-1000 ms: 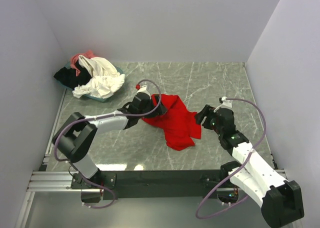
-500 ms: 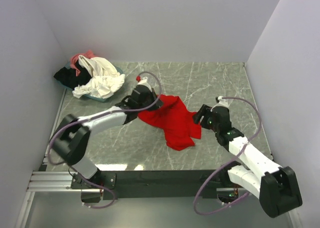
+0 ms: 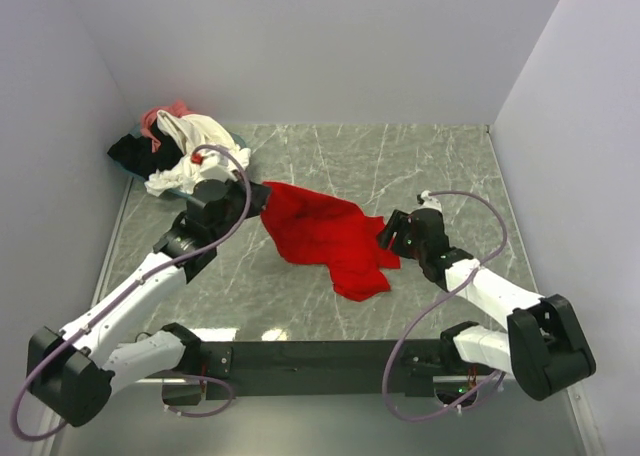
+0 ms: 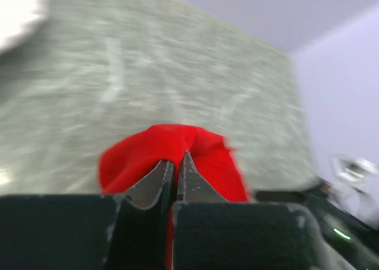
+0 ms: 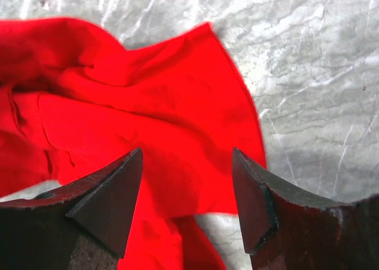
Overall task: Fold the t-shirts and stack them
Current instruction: Move the tshirt to the center of the board
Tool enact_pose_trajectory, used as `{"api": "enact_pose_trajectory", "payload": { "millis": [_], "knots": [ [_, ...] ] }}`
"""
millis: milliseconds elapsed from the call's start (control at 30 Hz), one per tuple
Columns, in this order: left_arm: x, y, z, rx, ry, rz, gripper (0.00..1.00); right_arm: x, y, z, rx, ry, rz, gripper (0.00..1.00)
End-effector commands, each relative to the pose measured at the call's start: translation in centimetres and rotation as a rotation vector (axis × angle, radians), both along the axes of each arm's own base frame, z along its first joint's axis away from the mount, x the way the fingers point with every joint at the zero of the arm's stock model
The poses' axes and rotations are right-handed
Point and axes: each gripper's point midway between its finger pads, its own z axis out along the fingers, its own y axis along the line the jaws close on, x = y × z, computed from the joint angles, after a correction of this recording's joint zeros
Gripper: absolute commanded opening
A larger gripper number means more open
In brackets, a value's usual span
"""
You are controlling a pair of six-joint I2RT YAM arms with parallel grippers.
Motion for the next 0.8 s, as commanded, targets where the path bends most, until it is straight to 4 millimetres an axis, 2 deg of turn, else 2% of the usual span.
{"api": "enact_pose_trajectory", "payload": {
  "millis": [0, 33, 67, 100, 133, 200, 233, 267, 300, 333, 367, 533, 567, 600, 633, 767],
  "knots": [
    [0.8, 5.5, -5.0, 0.178, 0.099, 0.21, 0.01, 1.6, 0.6, 3.6, 0.04, -0.111, -0.015, 0.68],
    [1.0, 6.8, -6.0, 0.219, 0.124, 0.264, 0.14, 1.5, 0.7, 3.8, 0.045, -0.116, -0.01, 0.68],
    [1.0, 7.3, -7.5, 0.262, 0.165, 0.281, 0.23, 1.4, 0.8, 4.0, 0.049, -0.119, -0.008, 0.68],
    [1.0, 7.6, -8.0, 0.276, 0.178, 0.293, 0.35, 1.2, 0.8, 4.2, 0.051, -0.127, -0.004, 0.68],
    [1.0, 7.8, -8.4, 0.285, 0.189, 0.305, 0.55, 1.1, 0.8, 4.3, 0.05, -0.13, -0.002, 0.68],
    [0.9, 7.7, -8.5, 0.283, 0.188, 0.31, 0.67, 0.7, 0.7, 4.9, 0.053, -0.145, 0.0, 0.68],
    [0.5, 7.1, -8.4, 0.288, 0.179, 0.303, 0.74, 0.6, 0.6, 5.1, 0.053, -0.15, 0.0, 0.68],
    [0.3, 7.4, -7.9, 0.305, 0.154, 0.341, 0.75, 0.6, 0.5, 5.3, 0.051, -0.159, -0.001, 0.68],
    [0.0, 6.8, -8.0, 0.319, 0.139, 0.338, 0.76, 0.5, 0.4, 5.7, 0.054, -0.171, -0.001, 0.68],
    [-0.8, 5.1, -8.3, 0.333, 0.126, 0.289, 0.75, 0.4, 0.3, 5.9, 0.054, -0.178, -0.005, 0.68],
    [-1.2, 4.1, -8.8, 0.336, 0.128, 0.257, 0.74, 0.4, 0.3, 6.1, 0.055, -0.184, -0.006, 0.68],
    [-2.6, -0.4, -13.2, 0.382, 0.184, 0.081, 0.62, 0.3, 0.8, 6.9, 0.089, -0.209, 0.012, 0.68],
    [-2.7, -0.8, -15.0, 0.413, 0.222, 0.058, 0.6, 0.2, 0.9, 6.7, 0.095, -0.203, 0.016, 0.69],
    [-2.8, -1.4, -15.6, 0.424, 0.24, 0.032, 0.57, 0.3, 1.0, 6.7, 0.097, -0.204, 0.019, 0.68],
    [-3.0, -1.6, -17.2, 0.465, 0.275, 0.018, 0.57, 0.3, 1.0, 6.6, 0.096, -0.2, 0.019, 0.68],
    [-2.8, -3.0, -18.8, 0.483, 0.299, -0.038, 0.56, 0.3, 0.9, 6.2, 0.091, -0.188, 0.017, 0.68]
  ]
}}
